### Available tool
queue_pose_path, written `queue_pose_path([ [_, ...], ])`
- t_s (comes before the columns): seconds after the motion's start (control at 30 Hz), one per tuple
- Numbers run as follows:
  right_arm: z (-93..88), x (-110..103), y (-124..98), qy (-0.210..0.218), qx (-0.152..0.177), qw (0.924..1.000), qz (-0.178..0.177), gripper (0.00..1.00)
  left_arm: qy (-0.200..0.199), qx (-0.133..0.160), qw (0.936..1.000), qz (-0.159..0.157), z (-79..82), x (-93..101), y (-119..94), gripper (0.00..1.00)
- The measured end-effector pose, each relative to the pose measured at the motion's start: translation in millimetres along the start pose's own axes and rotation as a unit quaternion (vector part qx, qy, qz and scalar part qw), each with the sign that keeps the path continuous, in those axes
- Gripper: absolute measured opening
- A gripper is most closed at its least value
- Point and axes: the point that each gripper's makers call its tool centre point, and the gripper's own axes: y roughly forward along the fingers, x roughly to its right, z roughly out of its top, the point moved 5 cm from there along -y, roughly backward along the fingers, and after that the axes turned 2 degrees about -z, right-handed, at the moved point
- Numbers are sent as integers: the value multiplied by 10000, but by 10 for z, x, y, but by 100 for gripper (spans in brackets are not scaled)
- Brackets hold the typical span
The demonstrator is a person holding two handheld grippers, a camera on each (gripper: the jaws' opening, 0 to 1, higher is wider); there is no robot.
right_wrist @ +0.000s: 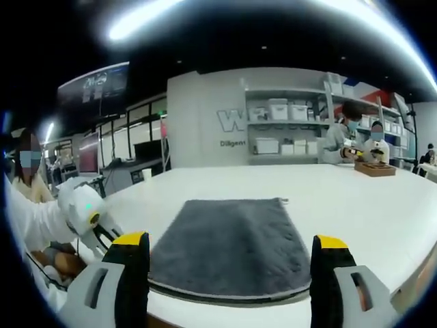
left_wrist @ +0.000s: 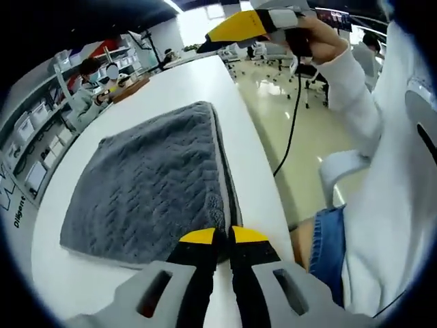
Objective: Open the folded towel by lifting each exposed corner and separating the folded layers until the towel lies flat within the target outline without major curled edges
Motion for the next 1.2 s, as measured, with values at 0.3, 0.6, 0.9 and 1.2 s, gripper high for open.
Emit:
queue_pose_path([
  [0.3, 20, 43, -38, 8, 29, 10000, -50, 98, 3, 124, 9995, -286, 166, 134, 161, 7],
  [0.6, 36, 98, -58, 28, 41, 10000, -82, 98, -641, 424, 9956, -528, 251, 63, 116, 7],
  [0.9, 44, 88, -58, 22, 45, 10000, -78, 98, -877, 645, 9939, -188, 305, -241, -11, 7],
  [1.2, 46, 86, -55, 29, 36, 10000, -80, 98, -784, 613, 9948, 203, 323, -463, -69, 7],
])
